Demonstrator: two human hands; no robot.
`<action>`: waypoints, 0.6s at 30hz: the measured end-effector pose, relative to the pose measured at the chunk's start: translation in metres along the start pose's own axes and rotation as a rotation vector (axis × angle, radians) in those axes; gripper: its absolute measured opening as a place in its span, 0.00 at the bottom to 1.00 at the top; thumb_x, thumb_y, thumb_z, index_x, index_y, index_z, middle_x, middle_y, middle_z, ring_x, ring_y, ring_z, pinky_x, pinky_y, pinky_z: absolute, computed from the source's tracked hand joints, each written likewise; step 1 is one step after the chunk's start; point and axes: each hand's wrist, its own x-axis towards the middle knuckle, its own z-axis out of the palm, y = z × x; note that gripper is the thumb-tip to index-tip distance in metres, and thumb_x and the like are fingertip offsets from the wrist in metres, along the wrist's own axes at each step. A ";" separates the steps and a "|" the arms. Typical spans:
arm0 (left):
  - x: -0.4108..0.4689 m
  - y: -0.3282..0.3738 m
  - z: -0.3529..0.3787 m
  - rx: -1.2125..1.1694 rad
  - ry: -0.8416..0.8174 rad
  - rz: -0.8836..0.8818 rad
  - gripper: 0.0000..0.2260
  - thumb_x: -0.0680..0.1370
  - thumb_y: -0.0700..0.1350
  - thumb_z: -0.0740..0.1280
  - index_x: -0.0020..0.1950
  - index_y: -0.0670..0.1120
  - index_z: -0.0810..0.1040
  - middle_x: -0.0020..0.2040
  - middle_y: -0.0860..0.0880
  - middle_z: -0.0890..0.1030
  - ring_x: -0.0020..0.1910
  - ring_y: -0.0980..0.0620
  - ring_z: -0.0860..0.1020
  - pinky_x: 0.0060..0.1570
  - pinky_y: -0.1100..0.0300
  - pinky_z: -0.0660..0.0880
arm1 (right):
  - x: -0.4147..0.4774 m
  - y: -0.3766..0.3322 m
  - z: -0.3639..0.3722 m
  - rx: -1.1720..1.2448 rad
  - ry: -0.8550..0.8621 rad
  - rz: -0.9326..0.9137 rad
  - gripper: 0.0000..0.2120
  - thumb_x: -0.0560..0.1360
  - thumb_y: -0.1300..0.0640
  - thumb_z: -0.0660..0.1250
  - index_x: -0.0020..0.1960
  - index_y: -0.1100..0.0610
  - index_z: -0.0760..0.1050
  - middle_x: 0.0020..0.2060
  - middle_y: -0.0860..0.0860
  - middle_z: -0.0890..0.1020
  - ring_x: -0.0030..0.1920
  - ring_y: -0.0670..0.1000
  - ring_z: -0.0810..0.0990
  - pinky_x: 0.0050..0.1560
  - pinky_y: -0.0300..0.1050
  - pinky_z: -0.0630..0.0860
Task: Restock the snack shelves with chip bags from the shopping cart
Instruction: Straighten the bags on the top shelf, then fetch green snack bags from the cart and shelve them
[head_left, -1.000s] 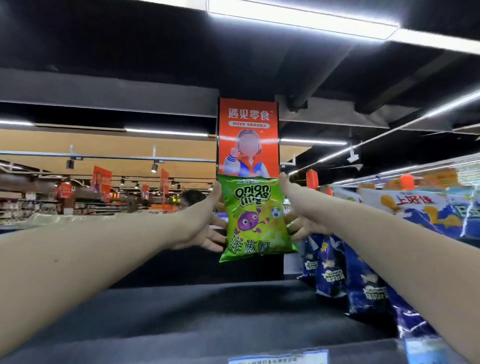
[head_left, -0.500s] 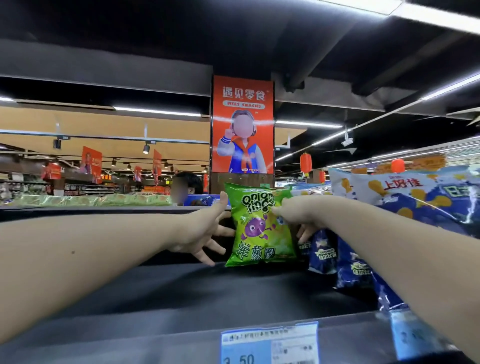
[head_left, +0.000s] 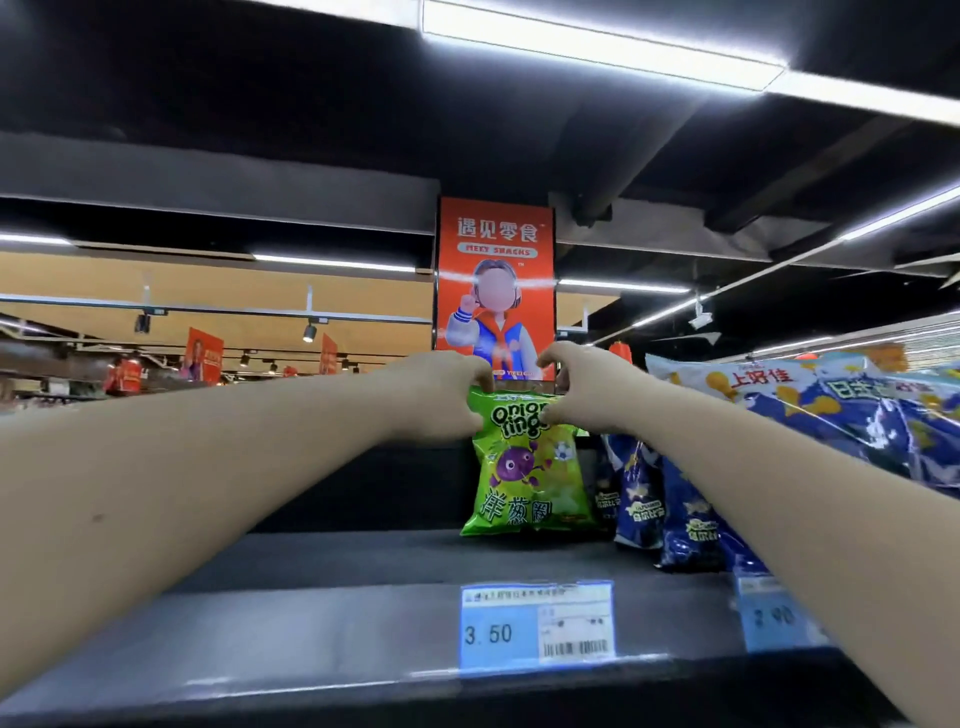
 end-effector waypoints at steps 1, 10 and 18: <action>-0.007 0.006 -0.002 0.082 0.036 0.023 0.21 0.77 0.52 0.66 0.69 0.51 0.70 0.60 0.49 0.76 0.56 0.48 0.75 0.57 0.51 0.75 | -0.007 -0.002 0.000 -0.034 0.028 -0.020 0.27 0.73 0.56 0.71 0.69 0.54 0.66 0.52 0.50 0.73 0.48 0.51 0.75 0.45 0.45 0.74; -0.058 0.054 -0.003 0.183 0.267 0.041 0.17 0.76 0.51 0.64 0.64 0.50 0.73 0.58 0.46 0.75 0.60 0.43 0.71 0.54 0.48 0.67 | -0.097 -0.020 -0.011 -0.527 0.332 -0.019 0.20 0.75 0.51 0.65 0.66 0.52 0.68 0.59 0.52 0.74 0.59 0.56 0.70 0.55 0.53 0.73; -0.092 0.132 0.005 -0.030 0.363 0.161 0.16 0.76 0.52 0.63 0.63 0.50 0.73 0.62 0.46 0.75 0.63 0.42 0.70 0.58 0.46 0.66 | -0.199 -0.013 -0.037 -0.768 0.351 0.127 0.21 0.72 0.49 0.69 0.62 0.55 0.73 0.54 0.55 0.78 0.55 0.59 0.74 0.49 0.53 0.73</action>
